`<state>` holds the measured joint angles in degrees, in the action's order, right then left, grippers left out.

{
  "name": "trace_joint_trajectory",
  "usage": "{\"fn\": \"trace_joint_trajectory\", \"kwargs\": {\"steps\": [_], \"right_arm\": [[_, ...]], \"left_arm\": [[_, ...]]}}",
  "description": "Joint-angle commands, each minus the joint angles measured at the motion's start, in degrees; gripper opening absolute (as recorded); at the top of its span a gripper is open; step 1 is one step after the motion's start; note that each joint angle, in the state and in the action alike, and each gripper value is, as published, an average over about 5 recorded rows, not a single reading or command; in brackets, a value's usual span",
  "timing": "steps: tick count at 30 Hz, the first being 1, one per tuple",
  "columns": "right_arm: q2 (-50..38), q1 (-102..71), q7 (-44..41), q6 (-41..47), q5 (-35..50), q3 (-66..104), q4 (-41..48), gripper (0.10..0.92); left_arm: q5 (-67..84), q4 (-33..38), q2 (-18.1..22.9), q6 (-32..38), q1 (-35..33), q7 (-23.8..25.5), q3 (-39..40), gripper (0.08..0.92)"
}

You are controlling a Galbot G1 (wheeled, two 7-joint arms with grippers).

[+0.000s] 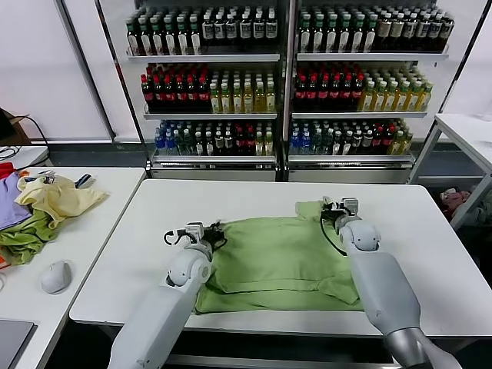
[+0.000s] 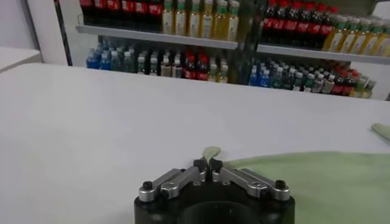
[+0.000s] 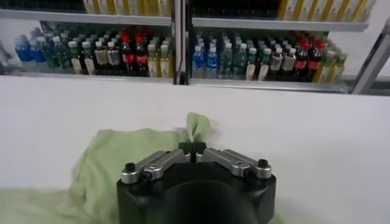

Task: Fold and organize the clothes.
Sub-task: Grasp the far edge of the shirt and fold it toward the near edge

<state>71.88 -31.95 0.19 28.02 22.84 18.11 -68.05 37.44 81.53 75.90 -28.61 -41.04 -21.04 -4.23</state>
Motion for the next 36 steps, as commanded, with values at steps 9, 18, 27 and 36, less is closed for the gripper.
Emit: {"fn": "trace_joint_trajectory", "kwargs": {"steps": [9,18,27,36], "right_arm": [[-6.12,-20.44,2.05,1.22,5.96,8.69,-32.25,0.108],[-6.6,-31.5,2.24,2.33,6.37,14.52,-39.02,0.108],[-6.92,-37.22,2.44,3.44,5.89,17.49,-41.24,0.108],[-6.13,-38.71,2.76,4.59,3.47,16.97,-40.79,0.108]], "left_arm": [[4.45,23.64,-3.7,1.52,-13.22,0.23,-2.72,0.097],[7.01,27.11,-7.73,0.47,-17.49,0.7,-4.45,0.097],[4.39,28.35,-9.81,-0.38,-21.46,2.09,-4.33,0.097],[-1.0,28.54,-10.71,-1.25,-23.09,3.38,-3.57,0.097]]}}
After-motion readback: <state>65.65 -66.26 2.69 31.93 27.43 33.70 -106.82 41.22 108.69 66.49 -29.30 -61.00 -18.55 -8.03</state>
